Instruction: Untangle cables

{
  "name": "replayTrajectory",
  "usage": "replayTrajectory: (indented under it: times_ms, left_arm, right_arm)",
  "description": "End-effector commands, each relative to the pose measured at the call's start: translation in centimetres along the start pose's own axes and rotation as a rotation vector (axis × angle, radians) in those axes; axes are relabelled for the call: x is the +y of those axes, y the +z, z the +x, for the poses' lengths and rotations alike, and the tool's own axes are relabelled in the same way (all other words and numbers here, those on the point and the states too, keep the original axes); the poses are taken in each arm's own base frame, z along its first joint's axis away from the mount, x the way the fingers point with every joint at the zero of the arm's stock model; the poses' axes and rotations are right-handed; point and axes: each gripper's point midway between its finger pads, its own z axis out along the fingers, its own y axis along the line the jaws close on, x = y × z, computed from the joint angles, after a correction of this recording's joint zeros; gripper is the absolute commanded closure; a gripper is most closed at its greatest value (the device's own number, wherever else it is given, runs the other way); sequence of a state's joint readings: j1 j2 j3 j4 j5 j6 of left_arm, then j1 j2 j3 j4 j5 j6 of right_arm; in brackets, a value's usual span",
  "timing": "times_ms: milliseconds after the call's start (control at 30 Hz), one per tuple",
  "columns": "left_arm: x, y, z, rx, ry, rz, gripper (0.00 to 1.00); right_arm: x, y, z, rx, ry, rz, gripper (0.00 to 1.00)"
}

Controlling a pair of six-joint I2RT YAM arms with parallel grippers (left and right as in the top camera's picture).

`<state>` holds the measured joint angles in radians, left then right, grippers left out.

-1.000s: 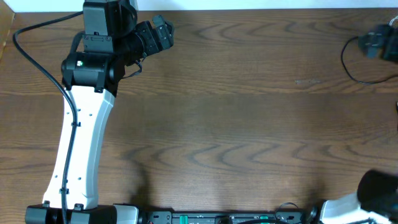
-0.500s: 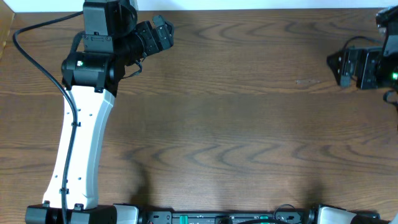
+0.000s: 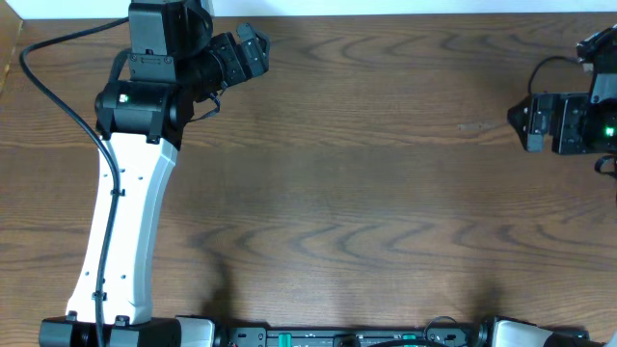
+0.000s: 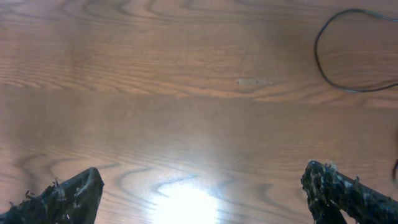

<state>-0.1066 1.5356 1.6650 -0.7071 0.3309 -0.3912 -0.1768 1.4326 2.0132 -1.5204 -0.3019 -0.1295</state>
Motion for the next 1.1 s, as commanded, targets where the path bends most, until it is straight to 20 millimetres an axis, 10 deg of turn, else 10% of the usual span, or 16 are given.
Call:
replayTrajectory:
  times_ms: [0, 333, 1067]
  left_arm:
    - [0.0, -0.2, -0.5, -0.014, 0.019, -0.005, 0.02]
    - [0.0, -0.2, -0.5, -0.014, 0.019, -0.005, 0.02]
    - [0.0, -0.2, -0.5, -0.014, 0.019, -0.005, 0.02]
  right_arm:
    - [0.0, 0.0, -0.8, -0.062, -0.062, 0.021, 0.01]
    - [0.7, 2.0, -3.1, -0.582, -0.249, 0.079, 0.01]
    - [0.7, 8.7, 12.9, -1.009, -0.333, 0.129, 0.01]
